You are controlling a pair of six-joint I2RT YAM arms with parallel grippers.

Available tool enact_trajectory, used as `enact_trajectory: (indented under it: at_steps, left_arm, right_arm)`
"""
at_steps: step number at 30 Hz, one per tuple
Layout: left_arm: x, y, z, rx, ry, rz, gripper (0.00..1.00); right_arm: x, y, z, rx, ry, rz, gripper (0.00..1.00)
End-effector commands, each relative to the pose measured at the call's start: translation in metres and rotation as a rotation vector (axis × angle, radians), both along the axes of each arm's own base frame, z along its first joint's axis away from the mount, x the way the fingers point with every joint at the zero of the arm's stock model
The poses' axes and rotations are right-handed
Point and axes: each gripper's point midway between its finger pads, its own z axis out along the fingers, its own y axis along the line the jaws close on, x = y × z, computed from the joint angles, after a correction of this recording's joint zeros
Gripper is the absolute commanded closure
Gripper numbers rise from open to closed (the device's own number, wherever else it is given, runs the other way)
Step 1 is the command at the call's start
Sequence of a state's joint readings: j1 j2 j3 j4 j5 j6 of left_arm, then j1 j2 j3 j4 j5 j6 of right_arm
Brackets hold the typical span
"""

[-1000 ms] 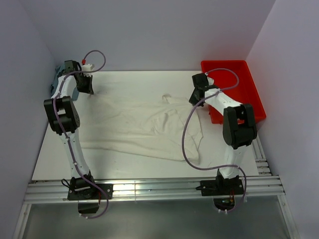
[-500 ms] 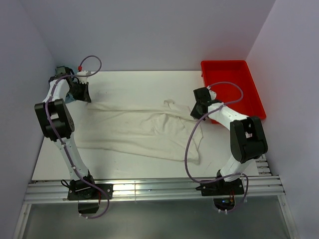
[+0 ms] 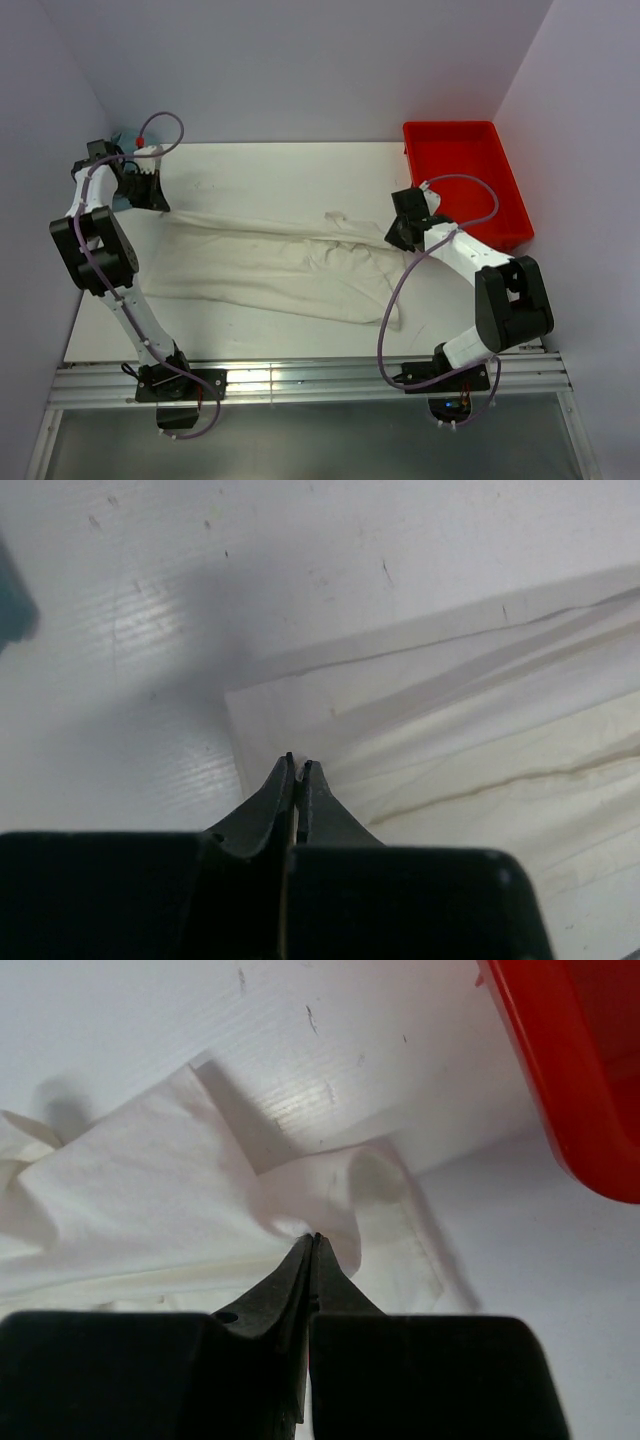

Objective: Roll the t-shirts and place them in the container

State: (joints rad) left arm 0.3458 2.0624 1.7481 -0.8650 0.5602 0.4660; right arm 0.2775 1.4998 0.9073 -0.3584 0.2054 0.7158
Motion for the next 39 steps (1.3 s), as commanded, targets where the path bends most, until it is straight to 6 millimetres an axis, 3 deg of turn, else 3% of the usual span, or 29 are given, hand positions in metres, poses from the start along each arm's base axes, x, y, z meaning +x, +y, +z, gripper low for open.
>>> enact_trajectory:
  at_steps: [1, 10, 15, 18, 19, 21, 22, 24, 25, 28, 30, 31, 33, 34, 35, 36, 37, 39]
  left_arm:
    - [-0.017, 0.004, 0.012, 0.018, -0.020, -0.042, 1.00]
    - [-0.055, 0.002, -0.037, 0.031, 0.121, -0.094, 1.00]
    - [-0.061, 0.008, -0.046, 0.061, 0.137, -0.087, 1.00]
    - [-0.062, 0.008, -0.046, 0.061, 0.136, -0.086, 0.95]
    - [-0.063, 0.008, -0.045, 0.058, 0.137, -0.088, 0.89]
    - [-0.063, 0.008, -0.045, 0.062, 0.133, -0.089, 0.74]
    - [-0.064, 0.008, -0.044, 0.069, 0.130, -0.090, 0.70]
    - [-0.065, 0.008, -0.044, 0.074, 0.125, -0.095, 0.56]
    - [-0.065, 0.008, -0.042, 0.076, 0.122, -0.096, 0.54]
    - [-0.066, 0.008, -0.039, 0.078, 0.112, -0.104, 0.47]
    - [-0.064, 0.008, -0.036, 0.075, 0.100, -0.105, 0.42]
    - [-0.063, 0.008, -0.033, 0.079, 0.090, -0.105, 0.41]
    - [-0.059, 0.007, -0.027, 0.071, 0.075, -0.104, 0.40]
    - [-0.059, 0.006, -0.025, 0.063, 0.077, -0.103, 0.39]
    - [-0.057, 0.006, -0.023, 0.059, 0.071, -0.104, 0.38]
    - [-0.054, 0.006, -0.019, 0.055, 0.060, -0.097, 0.38]
    - [-0.051, 0.006, -0.016, 0.056, 0.049, -0.095, 0.37]
    - [-0.047, 0.006, -0.012, 0.052, 0.041, -0.082, 0.37]
  right_arm:
    - [-0.009, -0.011, 0.001, -0.035, -0.010, -0.036, 1.00]
    - [-0.030, -0.010, -0.020, -0.032, 0.034, -0.033, 1.00]
    - [-0.036, -0.008, -0.029, -0.030, 0.054, -0.021, 0.98]
    - [-0.038, -0.008, -0.030, -0.032, 0.060, -0.011, 0.87]
    - [-0.037, -0.007, -0.027, -0.033, 0.052, -0.008, 0.75]
    - [-0.035, -0.007, -0.021, -0.033, 0.041, -0.007, 0.63]
    - [-0.032, -0.007, -0.014, -0.034, 0.030, -0.006, 0.52]
    - [-0.028, -0.007, -0.003, -0.035, 0.007, -0.008, 0.45]
    - [-0.024, -0.007, 0.006, -0.036, -0.007, -0.012, 0.41]
    - [-0.008, -0.002, 0.034, -0.019, -0.066, -0.007, 0.40]
    - [0.002, 0.005, 0.041, 0.002, -0.077, 0.007, 0.40]
    - [0.015, 0.011, 0.057, 0.018, -0.111, 0.017, 0.40]
    - [0.027, 0.021, 0.057, 0.023, -0.096, 0.032, 0.40]
    - [0.040, 0.029, 0.070, 0.032, -0.123, 0.041, 0.40]
    - [0.046, 0.038, 0.070, 0.039, -0.122, 0.056, 0.40]
    - [0.052, 0.048, 0.057, 0.049, -0.086, 0.071, 0.40]
    - [0.065, 0.058, 0.065, 0.065, -0.100, 0.083, 0.40]
    - [0.072, 0.078, 0.061, 0.078, -0.084, 0.110, 0.41]
